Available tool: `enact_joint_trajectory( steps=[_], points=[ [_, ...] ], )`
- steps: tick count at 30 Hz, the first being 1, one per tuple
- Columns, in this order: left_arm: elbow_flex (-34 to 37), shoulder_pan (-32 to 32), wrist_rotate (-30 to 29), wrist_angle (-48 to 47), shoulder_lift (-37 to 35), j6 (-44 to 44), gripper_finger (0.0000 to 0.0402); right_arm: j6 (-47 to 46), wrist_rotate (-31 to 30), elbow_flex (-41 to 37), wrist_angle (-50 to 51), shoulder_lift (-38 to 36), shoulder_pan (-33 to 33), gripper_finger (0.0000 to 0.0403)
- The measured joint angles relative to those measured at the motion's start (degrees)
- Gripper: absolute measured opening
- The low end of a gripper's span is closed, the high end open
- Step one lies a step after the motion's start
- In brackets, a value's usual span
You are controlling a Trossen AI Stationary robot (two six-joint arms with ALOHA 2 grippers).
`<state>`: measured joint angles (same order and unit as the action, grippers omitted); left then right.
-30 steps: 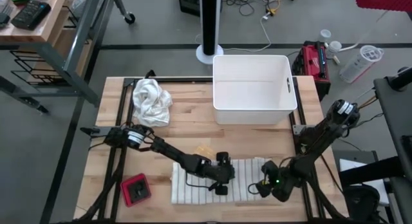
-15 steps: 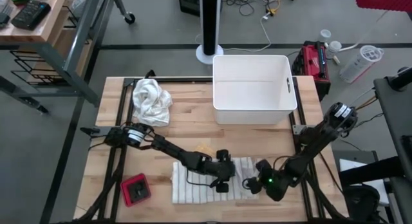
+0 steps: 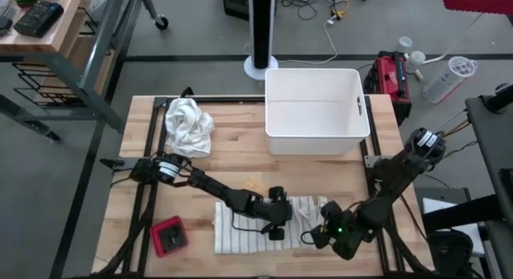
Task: Fold towel
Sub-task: Fold the white kitchen towel
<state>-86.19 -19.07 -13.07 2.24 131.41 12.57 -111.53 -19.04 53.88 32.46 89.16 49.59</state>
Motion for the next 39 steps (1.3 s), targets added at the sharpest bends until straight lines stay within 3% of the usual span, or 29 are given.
enact_joint_trajectory(
  steps=[7, 11, 14, 21, 25, 31, 39],
  points=[
    [0.09, -0.2, 0.62, 0.07, -0.24, -0.27, 0.0087, -6.55, 2.33, 11.08, 24.44, 3.8, 3.57, 0.023],
    [0.14, -0.3, 1.58, -0.32, -0.68, -0.25, 0.0078, -11.57, 8.79, 12.12, 30.67, 8.35, 7.39, 0.0212],
    [0.11, -0.41, 1.91, -0.85, -1.21, -0.32, 0.0077, -13.83, 10.74, 11.2, 27.83, 11.24, 9.03, 0.0197],
    [-1.02, -0.21, 4.06, -1.62, -1.3, -1.37, 0.0076, -12.97, 9.01, 8.31, 18.15, 16.22, 9.15, 0.0158],
    [-1.4, -0.02, 4.16, -12.13, -2.3, -2.59, 0.0076, -12.18, 7.09, 7.88, 16.33, 17.57, 8.79, 0.0132],
    [-1.48, 0.16, 6.29, -12.32, -2.54, -0.98, 0.0076, -14.82, -2.32, 7.59, 17.72, 17.06, 9.47, 0.0084],
    [-5.77, 0.35, 6.05, -12.3, -2.44, -2.49, 0.0076, -17.8, -7.05, 7.22, 19.24, 16.83, 11.27, 0.0007]
  ],
)
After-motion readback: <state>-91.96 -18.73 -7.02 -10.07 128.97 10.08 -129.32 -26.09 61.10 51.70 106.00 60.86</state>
